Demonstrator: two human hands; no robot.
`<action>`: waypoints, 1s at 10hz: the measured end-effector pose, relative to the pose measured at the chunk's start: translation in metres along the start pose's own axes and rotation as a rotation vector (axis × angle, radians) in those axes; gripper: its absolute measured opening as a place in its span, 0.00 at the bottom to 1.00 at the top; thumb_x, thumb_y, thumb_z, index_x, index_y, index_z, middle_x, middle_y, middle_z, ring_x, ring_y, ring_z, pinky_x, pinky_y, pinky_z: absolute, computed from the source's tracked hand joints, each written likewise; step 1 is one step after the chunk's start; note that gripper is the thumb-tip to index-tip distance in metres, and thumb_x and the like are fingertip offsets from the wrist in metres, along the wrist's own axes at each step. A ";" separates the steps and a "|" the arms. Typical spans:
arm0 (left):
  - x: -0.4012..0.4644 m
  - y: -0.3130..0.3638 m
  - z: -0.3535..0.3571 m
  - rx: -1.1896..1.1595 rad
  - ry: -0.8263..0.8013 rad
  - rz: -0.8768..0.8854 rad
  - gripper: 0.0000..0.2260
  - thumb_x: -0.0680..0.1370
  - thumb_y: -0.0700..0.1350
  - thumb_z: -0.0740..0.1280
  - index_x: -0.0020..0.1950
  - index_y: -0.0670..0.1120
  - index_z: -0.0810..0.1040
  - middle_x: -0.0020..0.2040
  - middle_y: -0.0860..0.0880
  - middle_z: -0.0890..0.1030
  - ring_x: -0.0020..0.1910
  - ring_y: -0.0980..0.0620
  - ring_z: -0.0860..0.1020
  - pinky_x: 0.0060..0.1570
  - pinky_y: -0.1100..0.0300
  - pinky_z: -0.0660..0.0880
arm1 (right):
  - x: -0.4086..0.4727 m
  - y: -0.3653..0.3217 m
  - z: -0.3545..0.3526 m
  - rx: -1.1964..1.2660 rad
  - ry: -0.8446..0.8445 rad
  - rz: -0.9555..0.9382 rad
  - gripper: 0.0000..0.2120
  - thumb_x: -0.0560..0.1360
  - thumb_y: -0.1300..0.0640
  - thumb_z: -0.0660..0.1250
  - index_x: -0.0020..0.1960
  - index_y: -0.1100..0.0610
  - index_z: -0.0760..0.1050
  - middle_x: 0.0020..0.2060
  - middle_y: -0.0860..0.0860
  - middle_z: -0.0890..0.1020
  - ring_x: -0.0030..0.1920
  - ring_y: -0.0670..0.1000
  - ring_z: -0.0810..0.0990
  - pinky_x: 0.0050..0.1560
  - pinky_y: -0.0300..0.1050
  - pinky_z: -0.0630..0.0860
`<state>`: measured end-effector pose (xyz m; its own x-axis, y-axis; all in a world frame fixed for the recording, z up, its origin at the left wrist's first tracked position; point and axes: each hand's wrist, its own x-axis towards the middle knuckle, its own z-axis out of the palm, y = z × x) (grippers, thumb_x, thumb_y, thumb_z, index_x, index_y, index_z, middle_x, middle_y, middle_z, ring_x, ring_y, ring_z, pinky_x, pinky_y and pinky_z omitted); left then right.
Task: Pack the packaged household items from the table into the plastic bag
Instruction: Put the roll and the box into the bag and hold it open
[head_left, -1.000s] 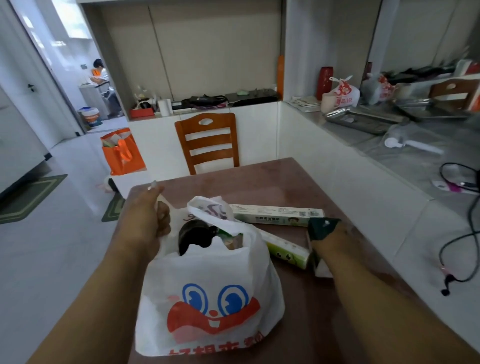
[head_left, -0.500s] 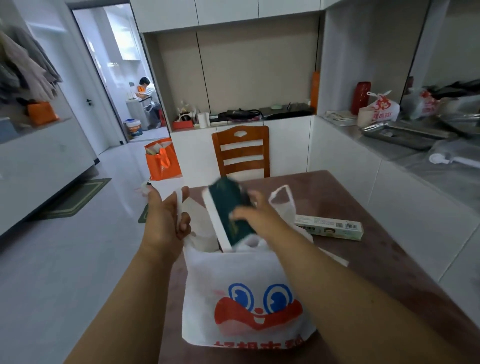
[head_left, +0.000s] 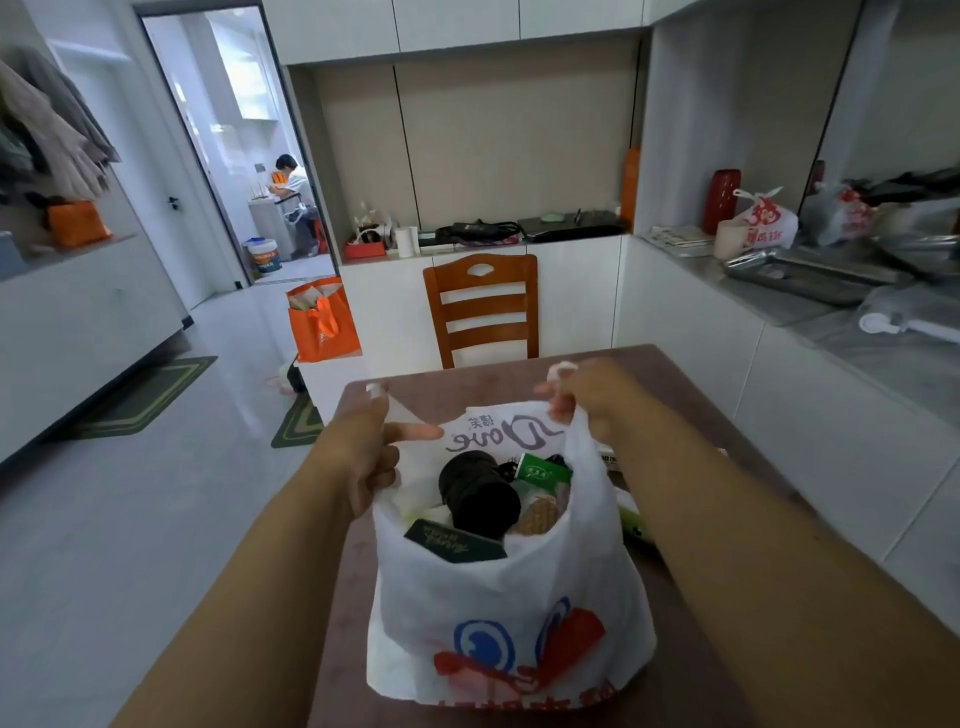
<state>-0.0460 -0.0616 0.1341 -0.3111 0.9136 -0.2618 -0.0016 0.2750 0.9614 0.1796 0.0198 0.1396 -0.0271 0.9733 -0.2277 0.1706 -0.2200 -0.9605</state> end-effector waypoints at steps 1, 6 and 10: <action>0.012 0.015 0.006 0.159 0.102 0.134 0.17 0.83 0.48 0.52 0.71 0.59 0.66 0.62 0.46 0.81 0.36 0.50 0.78 0.22 0.65 0.69 | 0.001 -0.025 -0.012 0.184 0.079 -0.088 0.21 0.77 0.68 0.59 0.69 0.61 0.69 0.50 0.54 0.83 0.25 0.44 0.68 0.24 0.36 0.67; -0.053 0.026 0.000 0.210 0.196 0.296 0.08 0.76 0.47 0.65 0.46 0.60 0.81 0.48 0.47 0.82 0.27 0.52 0.69 0.29 0.57 0.75 | -0.090 -0.019 -0.058 0.095 0.100 -0.186 0.25 0.70 0.60 0.68 0.66 0.54 0.70 0.39 0.52 0.83 0.22 0.46 0.67 0.23 0.41 0.67; -0.021 0.008 0.018 0.090 0.174 0.094 0.09 0.79 0.48 0.62 0.52 0.47 0.80 0.45 0.45 0.84 0.43 0.45 0.82 0.46 0.51 0.81 | -0.051 0.008 -0.040 -0.037 0.024 -0.091 0.23 0.73 0.61 0.68 0.66 0.49 0.69 0.51 0.53 0.84 0.45 0.53 0.83 0.53 0.54 0.80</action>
<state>-0.0219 -0.0731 0.1456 -0.4651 0.8733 -0.1450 0.1173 0.2232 0.9677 0.2220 -0.0293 0.1501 -0.0208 0.9905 -0.1359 0.2052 -0.1288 -0.9702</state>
